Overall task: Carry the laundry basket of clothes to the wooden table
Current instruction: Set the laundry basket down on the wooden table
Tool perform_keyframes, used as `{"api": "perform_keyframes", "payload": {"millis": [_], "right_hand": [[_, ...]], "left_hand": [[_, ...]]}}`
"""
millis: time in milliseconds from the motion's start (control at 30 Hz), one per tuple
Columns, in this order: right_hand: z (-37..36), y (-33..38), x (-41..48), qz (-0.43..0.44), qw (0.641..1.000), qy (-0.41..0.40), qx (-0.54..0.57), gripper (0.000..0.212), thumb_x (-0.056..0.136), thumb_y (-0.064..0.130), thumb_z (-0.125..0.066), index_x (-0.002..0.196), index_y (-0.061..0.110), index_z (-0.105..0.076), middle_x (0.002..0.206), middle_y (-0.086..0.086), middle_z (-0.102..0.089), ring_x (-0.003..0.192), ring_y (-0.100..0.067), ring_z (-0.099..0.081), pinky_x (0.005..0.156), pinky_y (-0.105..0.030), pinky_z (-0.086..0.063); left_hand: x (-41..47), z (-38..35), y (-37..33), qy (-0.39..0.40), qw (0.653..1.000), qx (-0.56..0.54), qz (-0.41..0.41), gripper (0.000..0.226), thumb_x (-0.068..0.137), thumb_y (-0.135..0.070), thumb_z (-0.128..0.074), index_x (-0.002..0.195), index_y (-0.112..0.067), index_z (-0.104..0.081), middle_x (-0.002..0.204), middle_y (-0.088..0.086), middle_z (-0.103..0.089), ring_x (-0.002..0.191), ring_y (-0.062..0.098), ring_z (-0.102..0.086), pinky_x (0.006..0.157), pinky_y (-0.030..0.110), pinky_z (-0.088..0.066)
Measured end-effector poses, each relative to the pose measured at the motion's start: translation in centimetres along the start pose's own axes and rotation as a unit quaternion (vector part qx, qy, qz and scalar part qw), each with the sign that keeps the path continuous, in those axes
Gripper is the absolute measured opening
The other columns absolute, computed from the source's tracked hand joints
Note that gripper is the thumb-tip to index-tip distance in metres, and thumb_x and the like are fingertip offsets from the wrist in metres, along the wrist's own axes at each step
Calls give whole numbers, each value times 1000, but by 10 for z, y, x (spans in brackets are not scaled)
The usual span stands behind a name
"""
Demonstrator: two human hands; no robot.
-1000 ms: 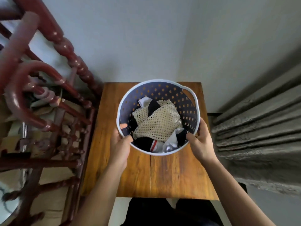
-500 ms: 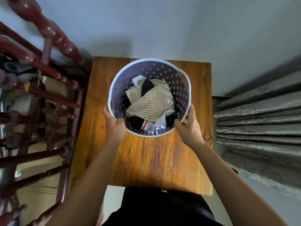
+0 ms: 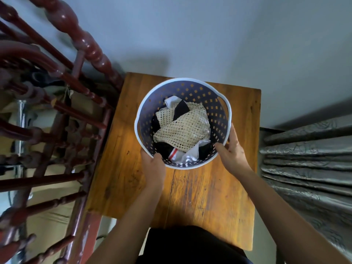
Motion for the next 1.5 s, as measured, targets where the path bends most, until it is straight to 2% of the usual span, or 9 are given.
{"api": "perform_keyframes", "payload": {"millis": [100,233,400,567,700,833,933,1100,1500], "right_hand": [[-17,12,3,22,999,15,22,73,100,15,-56,159,40,-22,123,9,-67,110,-17,-67,88,-34,-55],[-41,36,22,37,998,42,24,67,103,24,-56,160,35,-23,128,11,-65,115,-11,-64,84,-11,-48],[-69,54,50,57,994,92,-9,69,100,48,-56,160,40,-21,145,10,-61,129,-15,-61,100,-35,-50],[-88,70,70,67,988,132,-36,99,93,60,-60,160,47,11,167,9,-35,144,-17,-50,111,-48,-48],[-87,81,78,114,975,101,-161,115,87,71,-58,159,39,26,174,5,17,157,-14,-13,118,-51,-39],[-84,90,75,187,909,81,-363,105,86,85,-26,165,27,9,165,-6,40,152,-22,21,122,-46,-8],[-83,89,75,203,891,115,-390,97,85,86,-33,163,29,-20,166,-12,39,154,-32,11,118,-44,-4],[-93,101,87,183,893,107,-397,86,83,87,-37,149,33,-42,165,-8,40,154,-49,-23,118,-57,-37],[-133,156,142,153,893,87,-414,70,84,83,-45,138,38,-50,166,-7,38,156,-38,-25,105,-50,-50]], "left_hand": [[20,15,-19,-3,999,-1,-33,51,94,3,-43,142,-12,-47,129,4,-59,115,23,-58,90,31,-47],[62,34,-42,-3,997,30,-73,46,92,-3,-45,136,-13,-51,128,7,-63,113,26,-61,87,35,-50],[118,52,-57,-3,996,46,-80,43,91,-11,-45,131,-20,-55,129,6,-66,119,28,-62,103,51,-50],[141,66,-73,-12,980,127,-154,64,100,-27,-51,158,-16,-25,153,1,-43,138,19,-44,113,36,-36],[117,57,-80,-16,910,259,-324,92,92,-36,-65,161,-8,-12,170,15,0,157,24,-3,124,37,-15],[97,43,-61,24,769,432,-471,59,95,-49,-54,137,-9,-59,159,21,-39,153,37,-21,121,60,-18],[103,50,-52,55,717,494,-489,50,93,-55,-52,107,-12,-72,134,12,-63,142,36,-41,111,65,-28],[116,57,-70,29,673,543,-501,50,92,-58,-51,89,-13,-70,93,8,-67,102,33,-61,102,63,-38],[169,61,-114,-29,646,609,-458,54,101,-47,-38,95,-1,-68,90,18,-64,100,41,-57,96,52,-44]]}}
Point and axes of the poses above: each hand's wrist, its own x-axis towards the middle knuckle, its own z-axis out of the back of the hand, y = z × x, the point moved 6 cm from there along x, towards the middle knuckle
